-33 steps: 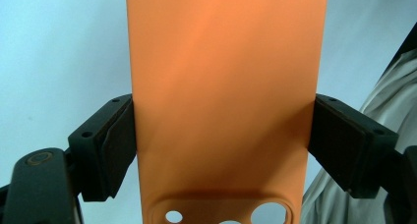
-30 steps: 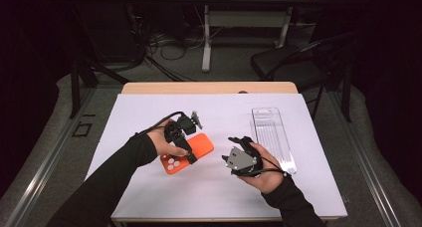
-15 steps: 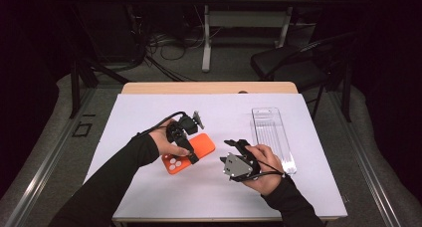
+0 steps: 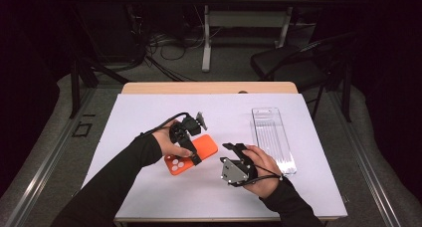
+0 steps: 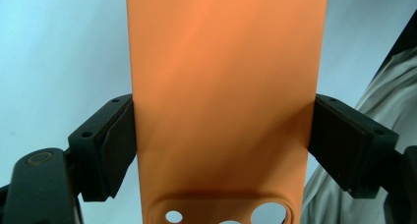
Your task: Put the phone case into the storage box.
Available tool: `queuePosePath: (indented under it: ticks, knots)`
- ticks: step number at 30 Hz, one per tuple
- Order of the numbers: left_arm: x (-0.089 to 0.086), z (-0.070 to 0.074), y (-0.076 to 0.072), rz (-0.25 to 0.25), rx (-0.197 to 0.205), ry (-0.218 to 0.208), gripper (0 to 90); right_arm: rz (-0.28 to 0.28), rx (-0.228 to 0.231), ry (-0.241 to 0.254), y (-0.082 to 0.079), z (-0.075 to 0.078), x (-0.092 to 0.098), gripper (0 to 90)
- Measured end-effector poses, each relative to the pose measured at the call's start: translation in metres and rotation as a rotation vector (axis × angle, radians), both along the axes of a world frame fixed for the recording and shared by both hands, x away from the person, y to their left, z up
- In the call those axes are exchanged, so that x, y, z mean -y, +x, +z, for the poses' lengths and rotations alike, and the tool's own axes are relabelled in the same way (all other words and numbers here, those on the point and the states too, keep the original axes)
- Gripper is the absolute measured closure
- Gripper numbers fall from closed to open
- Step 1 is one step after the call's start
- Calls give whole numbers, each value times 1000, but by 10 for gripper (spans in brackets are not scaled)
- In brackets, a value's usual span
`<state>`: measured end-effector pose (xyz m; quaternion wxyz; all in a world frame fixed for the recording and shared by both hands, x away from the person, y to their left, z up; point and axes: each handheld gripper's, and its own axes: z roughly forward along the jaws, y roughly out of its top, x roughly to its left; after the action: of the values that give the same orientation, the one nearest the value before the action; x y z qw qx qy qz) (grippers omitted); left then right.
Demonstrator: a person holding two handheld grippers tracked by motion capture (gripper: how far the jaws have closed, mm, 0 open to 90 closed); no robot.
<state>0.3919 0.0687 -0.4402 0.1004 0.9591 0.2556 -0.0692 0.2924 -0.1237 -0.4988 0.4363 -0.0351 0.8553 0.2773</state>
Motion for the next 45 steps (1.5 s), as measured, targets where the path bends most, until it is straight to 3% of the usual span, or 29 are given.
queuePosePath:
  ticks: [19,38,45]
  knots:
    - [15,-3,-2,-30,-16,14,165,49,44,-53,-5,-8,-6,538]
    - [23,-6,0,-22,-64,16,165,101,193,-162,-7,-9,-7,664]
    - [25,-5,-1,-29,-63,14,165,112,220,-183,-9,-10,-8,686]
